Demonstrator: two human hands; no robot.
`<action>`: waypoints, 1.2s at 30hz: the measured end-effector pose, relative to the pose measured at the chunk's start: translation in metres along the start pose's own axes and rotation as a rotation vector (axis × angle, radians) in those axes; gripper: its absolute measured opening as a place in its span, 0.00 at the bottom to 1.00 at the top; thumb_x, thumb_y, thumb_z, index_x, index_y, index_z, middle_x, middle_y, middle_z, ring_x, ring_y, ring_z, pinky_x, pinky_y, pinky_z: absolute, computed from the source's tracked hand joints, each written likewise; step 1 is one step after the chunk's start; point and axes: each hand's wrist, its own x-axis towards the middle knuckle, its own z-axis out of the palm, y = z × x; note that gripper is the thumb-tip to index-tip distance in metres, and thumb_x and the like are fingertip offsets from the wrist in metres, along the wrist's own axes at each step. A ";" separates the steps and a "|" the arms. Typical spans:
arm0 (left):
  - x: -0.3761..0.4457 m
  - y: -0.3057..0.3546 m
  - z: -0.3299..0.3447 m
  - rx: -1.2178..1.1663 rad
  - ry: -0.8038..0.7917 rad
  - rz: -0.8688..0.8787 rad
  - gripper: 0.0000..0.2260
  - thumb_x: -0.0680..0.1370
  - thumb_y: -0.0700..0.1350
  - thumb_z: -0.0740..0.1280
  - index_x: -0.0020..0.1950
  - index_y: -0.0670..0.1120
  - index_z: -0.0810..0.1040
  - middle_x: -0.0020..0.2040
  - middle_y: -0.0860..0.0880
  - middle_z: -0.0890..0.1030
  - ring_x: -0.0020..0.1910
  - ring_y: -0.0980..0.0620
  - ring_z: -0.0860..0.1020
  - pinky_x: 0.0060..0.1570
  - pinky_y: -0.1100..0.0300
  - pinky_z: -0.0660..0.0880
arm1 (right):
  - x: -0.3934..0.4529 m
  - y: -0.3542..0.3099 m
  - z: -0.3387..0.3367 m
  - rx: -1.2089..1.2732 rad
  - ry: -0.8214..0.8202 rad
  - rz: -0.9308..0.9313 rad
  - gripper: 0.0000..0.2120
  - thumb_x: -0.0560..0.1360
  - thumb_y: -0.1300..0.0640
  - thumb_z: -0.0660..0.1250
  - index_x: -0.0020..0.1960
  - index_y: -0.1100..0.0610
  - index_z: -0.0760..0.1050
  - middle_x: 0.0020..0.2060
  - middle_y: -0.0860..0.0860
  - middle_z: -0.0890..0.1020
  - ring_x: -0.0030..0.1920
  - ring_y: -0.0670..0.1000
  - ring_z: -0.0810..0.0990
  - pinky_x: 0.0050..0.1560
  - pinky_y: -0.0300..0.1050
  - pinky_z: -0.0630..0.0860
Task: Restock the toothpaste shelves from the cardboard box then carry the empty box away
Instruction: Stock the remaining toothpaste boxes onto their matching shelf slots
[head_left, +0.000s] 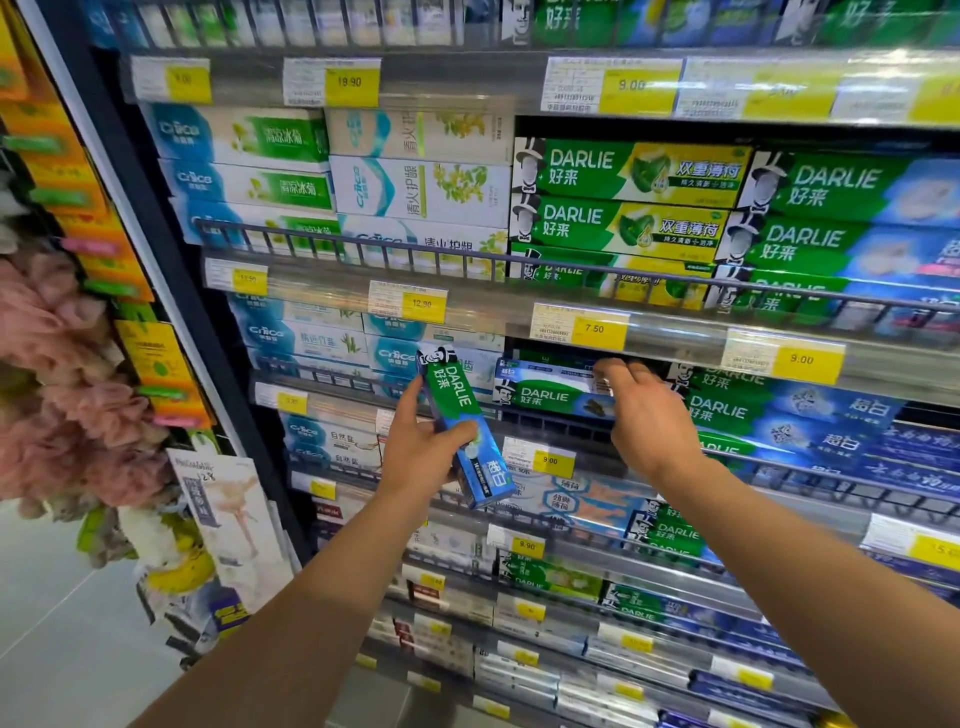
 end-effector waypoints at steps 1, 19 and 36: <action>0.000 0.000 -0.001 0.003 0.002 0.000 0.37 0.75 0.36 0.72 0.76 0.60 0.59 0.54 0.44 0.84 0.46 0.47 0.84 0.42 0.46 0.82 | 0.001 -0.001 0.002 0.003 -0.008 0.003 0.34 0.71 0.74 0.61 0.74 0.55 0.62 0.66 0.59 0.72 0.62 0.63 0.73 0.55 0.53 0.73; 0.002 0.000 0.004 -0.040 -0.024 -0.033 0.37 0.75 0.35 0.71 0.75 0.60 0.60 0.53 0.47 0.84 0.45 0.50 0.84 0.41 0.48 0.82 | 0.001 0.008 0.027 0.019 -0.139 0.048 0.32 0.71 0.75 0.58 0.71 0.53 0.65 0.68 0.58 0.69 0.58 0.64 0.75 0.51 0.57 0.77; 0.001 -0.010 0.022 -0.245 0.000 -0.007 0.33 0.74 0.31 0.69 0.72 0.56 0.63 0.57 0.45 0.82 0.55 0.44 0.82 0.52 0.42 0.80 | -0.047 -0.029 0.020 0.564 -0.215 -0.123 0.25 0.76 0.41 0.60 0.69 0.50 0.69 0.61 0.45 0.74 0.54 0.47 0.77 0.56 0.47 0.75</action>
